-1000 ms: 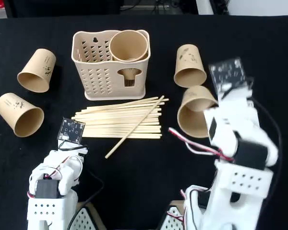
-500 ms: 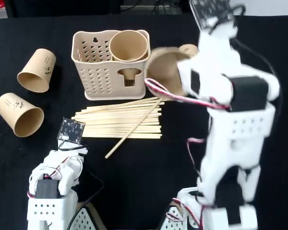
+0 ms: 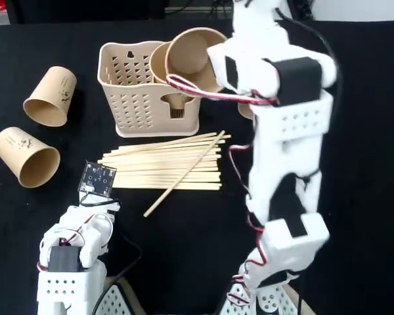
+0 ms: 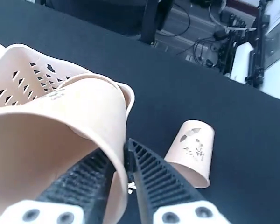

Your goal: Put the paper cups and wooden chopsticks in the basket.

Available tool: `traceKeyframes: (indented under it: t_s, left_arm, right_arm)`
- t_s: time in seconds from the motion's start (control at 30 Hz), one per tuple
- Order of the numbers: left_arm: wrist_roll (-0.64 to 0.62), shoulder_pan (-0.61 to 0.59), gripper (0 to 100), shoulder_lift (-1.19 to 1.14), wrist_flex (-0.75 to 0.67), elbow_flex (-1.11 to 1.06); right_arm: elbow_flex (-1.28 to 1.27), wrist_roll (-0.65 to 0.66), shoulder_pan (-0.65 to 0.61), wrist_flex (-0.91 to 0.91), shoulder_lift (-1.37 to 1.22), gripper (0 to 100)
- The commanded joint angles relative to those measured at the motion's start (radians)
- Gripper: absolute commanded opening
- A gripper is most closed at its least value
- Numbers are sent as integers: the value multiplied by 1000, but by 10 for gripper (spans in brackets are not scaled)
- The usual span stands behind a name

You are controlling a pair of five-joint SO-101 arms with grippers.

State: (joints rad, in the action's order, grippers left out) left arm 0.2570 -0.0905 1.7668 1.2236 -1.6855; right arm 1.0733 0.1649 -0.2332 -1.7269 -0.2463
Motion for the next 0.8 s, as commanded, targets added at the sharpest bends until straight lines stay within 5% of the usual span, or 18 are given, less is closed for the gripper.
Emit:
traceKeyframes:
  t_s: [0.0, 0.77]
  left_arm:
    - [-3, 4, 30, 11, -5, -16]
    - [0, 4, 30, 11, -6, -16]
  right_arm:
    - [58, 0, -25, -2, -30, 11]
    - [48, 97, -80, 60, -64, 56]
